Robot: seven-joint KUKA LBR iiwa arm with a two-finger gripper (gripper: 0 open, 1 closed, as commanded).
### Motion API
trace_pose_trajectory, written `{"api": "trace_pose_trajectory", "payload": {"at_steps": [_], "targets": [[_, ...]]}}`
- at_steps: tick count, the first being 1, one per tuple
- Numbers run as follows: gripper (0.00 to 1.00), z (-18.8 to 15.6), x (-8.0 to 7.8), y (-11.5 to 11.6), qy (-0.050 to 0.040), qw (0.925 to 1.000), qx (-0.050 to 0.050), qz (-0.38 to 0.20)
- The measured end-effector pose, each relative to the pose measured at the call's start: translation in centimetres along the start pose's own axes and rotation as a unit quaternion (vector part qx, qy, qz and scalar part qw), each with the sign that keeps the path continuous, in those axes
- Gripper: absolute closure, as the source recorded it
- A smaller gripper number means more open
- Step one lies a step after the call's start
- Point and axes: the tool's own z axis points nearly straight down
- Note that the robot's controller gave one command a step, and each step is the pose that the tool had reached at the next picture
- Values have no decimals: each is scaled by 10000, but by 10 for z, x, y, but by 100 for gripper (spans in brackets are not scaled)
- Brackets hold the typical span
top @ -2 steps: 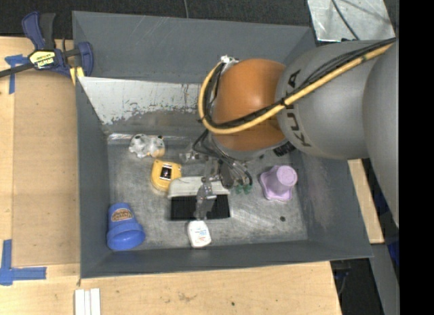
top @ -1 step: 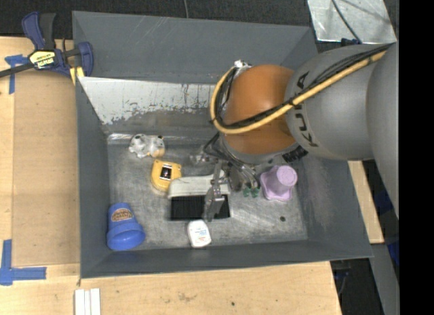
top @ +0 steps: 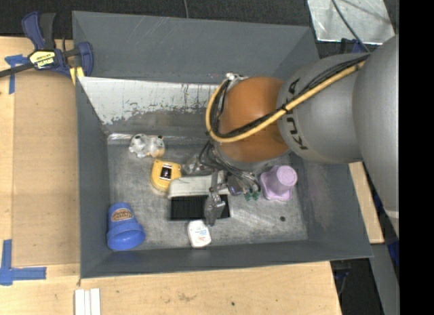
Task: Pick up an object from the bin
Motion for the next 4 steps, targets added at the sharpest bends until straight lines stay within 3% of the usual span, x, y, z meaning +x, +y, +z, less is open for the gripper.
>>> {"api": "trace_pose_trajectory", "payload": {"at_steps": [1,4], "targets": [[100,19,3,-3,-3,9960,-27,890],[100,8,5,-3,24,9961,-11,886]]}}
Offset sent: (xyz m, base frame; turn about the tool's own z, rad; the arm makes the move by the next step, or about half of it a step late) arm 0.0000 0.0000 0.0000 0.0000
